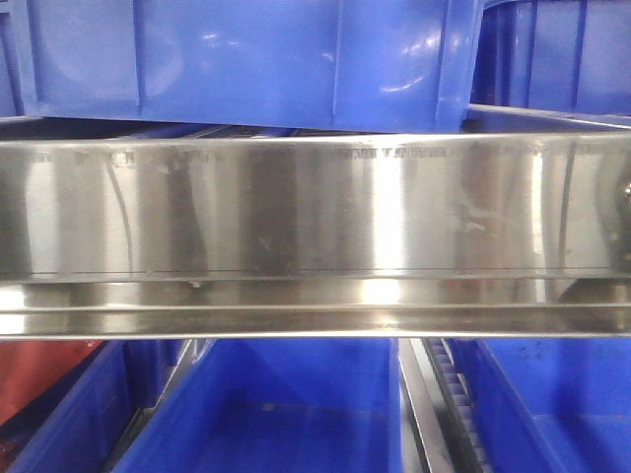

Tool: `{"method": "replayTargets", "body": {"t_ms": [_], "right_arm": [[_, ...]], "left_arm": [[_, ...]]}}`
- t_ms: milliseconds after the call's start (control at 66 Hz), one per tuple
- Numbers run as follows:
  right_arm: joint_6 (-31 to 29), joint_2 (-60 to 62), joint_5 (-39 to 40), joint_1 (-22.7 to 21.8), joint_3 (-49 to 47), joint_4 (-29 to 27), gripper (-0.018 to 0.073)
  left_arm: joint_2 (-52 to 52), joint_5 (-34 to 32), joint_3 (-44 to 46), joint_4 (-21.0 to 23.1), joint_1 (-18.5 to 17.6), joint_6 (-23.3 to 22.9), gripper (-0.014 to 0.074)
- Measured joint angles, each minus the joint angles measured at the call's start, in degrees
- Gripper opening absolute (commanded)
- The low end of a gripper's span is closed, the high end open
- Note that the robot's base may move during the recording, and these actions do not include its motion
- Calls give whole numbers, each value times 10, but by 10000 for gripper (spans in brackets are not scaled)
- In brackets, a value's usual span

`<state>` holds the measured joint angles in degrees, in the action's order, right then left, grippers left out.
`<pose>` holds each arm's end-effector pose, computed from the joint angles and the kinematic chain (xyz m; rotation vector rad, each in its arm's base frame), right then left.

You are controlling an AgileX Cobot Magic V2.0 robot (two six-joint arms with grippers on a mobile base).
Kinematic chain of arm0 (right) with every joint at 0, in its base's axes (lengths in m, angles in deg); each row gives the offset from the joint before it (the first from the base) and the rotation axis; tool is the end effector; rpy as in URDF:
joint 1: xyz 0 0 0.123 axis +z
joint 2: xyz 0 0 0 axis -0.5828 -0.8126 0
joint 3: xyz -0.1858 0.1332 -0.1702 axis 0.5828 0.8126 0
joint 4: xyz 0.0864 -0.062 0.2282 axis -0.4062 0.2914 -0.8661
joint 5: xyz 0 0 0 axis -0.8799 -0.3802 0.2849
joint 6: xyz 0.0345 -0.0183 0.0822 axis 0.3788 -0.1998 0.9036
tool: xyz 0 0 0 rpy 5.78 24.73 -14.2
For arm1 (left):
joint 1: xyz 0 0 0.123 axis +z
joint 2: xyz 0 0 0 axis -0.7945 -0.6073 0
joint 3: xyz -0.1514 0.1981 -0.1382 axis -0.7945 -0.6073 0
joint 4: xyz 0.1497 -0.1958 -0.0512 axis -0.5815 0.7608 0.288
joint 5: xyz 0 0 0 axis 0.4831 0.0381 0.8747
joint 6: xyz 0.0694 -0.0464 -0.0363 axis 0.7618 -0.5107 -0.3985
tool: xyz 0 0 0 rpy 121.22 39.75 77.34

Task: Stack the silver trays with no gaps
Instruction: 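Back the base away from the shelf while holding the tray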

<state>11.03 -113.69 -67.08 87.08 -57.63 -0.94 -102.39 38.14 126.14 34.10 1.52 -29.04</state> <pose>0.1800 0.1544 0.3768 0.1191 2.3428 0.2039 0.1708 -0.1472 0.3902 0.0631 2.2783 -0.2636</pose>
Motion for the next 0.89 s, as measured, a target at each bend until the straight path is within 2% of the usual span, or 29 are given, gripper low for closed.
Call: {"method": "replayTargets", "body": {"t_ms": [894], "right_arm": [[0, 0, 9, 0, 0, 1, -4]], "left_arm": [[0, 6, -1, -1, 0, -1, -16]]}}
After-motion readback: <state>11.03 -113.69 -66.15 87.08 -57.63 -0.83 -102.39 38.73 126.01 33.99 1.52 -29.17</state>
